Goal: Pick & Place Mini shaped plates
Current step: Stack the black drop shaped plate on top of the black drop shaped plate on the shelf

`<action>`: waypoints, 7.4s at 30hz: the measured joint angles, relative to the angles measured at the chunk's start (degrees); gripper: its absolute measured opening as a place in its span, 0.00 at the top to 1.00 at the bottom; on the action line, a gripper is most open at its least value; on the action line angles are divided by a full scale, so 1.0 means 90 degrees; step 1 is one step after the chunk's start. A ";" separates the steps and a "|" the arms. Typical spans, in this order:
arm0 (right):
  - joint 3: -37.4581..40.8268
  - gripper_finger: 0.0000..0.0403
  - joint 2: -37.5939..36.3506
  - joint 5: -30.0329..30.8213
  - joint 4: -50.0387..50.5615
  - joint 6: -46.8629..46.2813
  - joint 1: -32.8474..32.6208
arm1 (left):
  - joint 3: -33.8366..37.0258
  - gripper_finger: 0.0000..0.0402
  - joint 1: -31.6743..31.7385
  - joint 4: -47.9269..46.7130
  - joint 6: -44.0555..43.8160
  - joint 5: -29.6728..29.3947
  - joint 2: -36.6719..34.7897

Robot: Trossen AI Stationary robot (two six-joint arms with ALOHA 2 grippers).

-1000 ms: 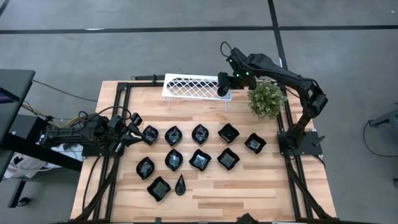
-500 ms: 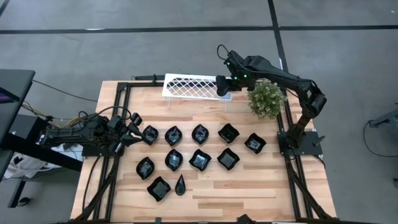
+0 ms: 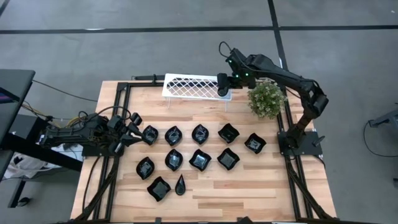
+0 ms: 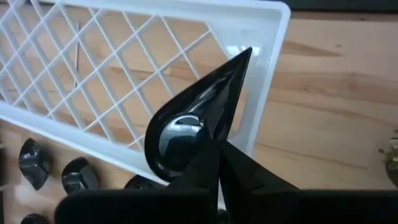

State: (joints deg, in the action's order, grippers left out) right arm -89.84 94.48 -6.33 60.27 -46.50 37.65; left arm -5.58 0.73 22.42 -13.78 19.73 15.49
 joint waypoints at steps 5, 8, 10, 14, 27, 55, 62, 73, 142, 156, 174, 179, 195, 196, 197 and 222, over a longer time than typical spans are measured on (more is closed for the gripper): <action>0.0000 0.99 -0.0009 -0.0167 -0.0001 0.0130 -0.0156 | 0.0000 0.80 0.0000 0.0045 0.0000 0.0002 0.0002; 0.0002 1.00 -0.0166 -0.0729 -0.0007 0.0560 -0.0379 | 0.0000 0.80 0.0001 0.0045 -0.0002 0.0000 0.0001; 0.0002 1.00 -0.0328 -0.1078 -0.0056 0.0824 -0.0640 | 0.0000 0.80 0.0002 0.0046 -0.0016 0.0002 0.0001; 0.0002 1.00 -0.0623 -0.1309 -0.0097 0.1226 -0.1507 | 0.0000 0.80 0.0002 0.0044 -0.0017 0.0002 0.0000; 0.0005 1.00 -0.0756 -0.0840 -0.1338 0.1038 -0.4557 | 0.0000 0.80 0.0000 0.0087 -0.0105 0.0002 0.0000; 0.0258 1.00 -0.2815 0.3001 -0.0721 0.2147 -0.6259 | -0.2676 0.80 -0.1458 0.0038 -0.0652 0.0552 0.3815; 0.1600 1.00 -0.4325 0.3050 -0.1208 0.2196 -0.6251 | -0.3602 0.80 -0.1671 -0.0248 -0.0612 0.0286 0.4942; 0.4790 1.00 -0.6831 0.2676 -0.4492 0.2567 -0.6547 | -0.4766 0.80 -0.2230 -0.1115 -0.0710 -0.0843 0.6000; 0.7521 1.00 -0.8868 0.1174 -0.7391 0.3479 -0.6639 | -0.5984 0.80 -0.3713 -0.4151 -0.8871 -0.2686 0.9512; 0.7521 1.00 -0.8871 0.1156 -0.7223 0.3492 -0.6639 | -0.5982 0.80 -0.3740 -0.4967 -0.9839 -0.2404 0.9904; 0.7521 1.00 -0.8879 0.1183 -0.7071 0.3500 -0.6637 | -0.5969 0.80 -0.3604 -0.4820 -0.9850 -0.2325 0.9906; 0.7521 1.00 -0.8879 0.1183 -0.7074 0.3500 -0.6637 | -0.5969 0.80 -0.3618 -0.4818 -0.9836 -0.2331 0.9906; 0.7521 1.00 -0.8879 0.1183 -0.7074 0.3560 -0.6639 | -0.5969 0.76 -0.3617 -0.4721 -0.9836 -0.2331 0.9906; 0.7521 1.00 -0.8879 0.1183 -0.7073 0.3560 -0.6639 | -0.5967 0.75 -0.3619 -0.4721 -0.9836 -0.2329 0.9906; 0.7521 1.00 -0.8879 0.1183 -0.7072 0.3560 -0.6637 | -0.5967 0.73 -0.3619 -0.4721 -0.9836 -0.2329 0.9906; 0.7521 1.00 -0.8879 0.1183 -0.7074 0.3543 -0.6638 | -0.5656 0.56 -0.3593 -0.4627 -0.9497 -0.2494 0.9906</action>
State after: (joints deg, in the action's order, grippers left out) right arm -22.15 14.57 4.32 -3.40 -14.61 -22.10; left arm -56.49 -31.60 -19.23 -99.26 -2.72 104.64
